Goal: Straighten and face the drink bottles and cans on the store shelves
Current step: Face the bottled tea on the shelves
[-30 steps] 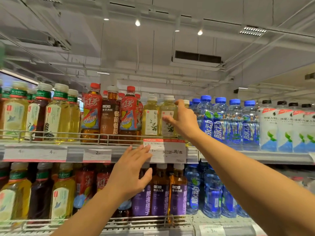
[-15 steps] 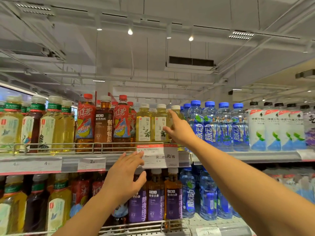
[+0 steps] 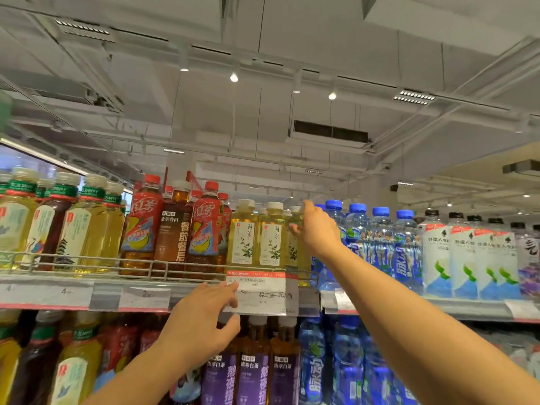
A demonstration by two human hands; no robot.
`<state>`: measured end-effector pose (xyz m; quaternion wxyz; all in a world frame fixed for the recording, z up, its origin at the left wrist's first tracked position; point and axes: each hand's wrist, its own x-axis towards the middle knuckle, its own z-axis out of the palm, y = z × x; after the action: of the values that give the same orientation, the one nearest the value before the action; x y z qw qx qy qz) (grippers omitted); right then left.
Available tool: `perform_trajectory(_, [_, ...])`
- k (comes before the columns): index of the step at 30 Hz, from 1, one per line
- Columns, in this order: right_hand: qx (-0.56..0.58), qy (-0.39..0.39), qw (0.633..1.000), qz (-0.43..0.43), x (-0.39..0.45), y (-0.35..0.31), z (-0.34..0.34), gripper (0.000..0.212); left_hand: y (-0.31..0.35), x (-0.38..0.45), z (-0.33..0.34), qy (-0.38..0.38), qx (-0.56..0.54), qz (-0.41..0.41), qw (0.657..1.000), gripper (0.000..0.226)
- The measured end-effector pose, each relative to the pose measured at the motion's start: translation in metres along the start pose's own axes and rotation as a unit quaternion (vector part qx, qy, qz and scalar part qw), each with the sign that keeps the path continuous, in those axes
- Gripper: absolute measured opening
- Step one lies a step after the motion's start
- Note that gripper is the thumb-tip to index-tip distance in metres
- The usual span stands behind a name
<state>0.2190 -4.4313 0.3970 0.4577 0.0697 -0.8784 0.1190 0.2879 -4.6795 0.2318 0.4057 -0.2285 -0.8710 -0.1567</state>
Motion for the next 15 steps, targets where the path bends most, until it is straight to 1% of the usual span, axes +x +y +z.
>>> perform_trajectory(3, [-0.02, -0.033, 0.999, 0.032, 0.007, -0.002, 0.005, 0.051, 0.0, -0.001, -0.001, -0.008, -0.008, -0.002, 1.0, 0.042])
perform_trajectory(6, [-0.013, -0.036, 0.998, 0.043, 0.014, 0.0, 0.009, 0.046, -0.001, 0.0, -0.004, -0.018, -0.014, -0.004, 1.0, 0.031])
perform_trajectory(8, [0.039, -0.066, 0.996, 0.044, 0.023, 0.002, 0.007, 0.045, 0.0, 0.001, -0.005, -0.021, -0.014, -0.004, 1.0, 0.025])
perform_trajectory(11, [0.149, -0.127, 0.979, 0.05, 0.032, 0.007, -0.01, 0.043, 0.0, 0.001, -0.005, -0.022, -0.019, -0.003, 1.0, 0.024])
perform_trajectory(15, [0.205, -0.213, 0.955, 0.038, 0.042, 0.018, -0.033, 0.044, 0.0, -0.001, -0.005, -0.019, -0.023, -0.004, 1.0, 0.026])
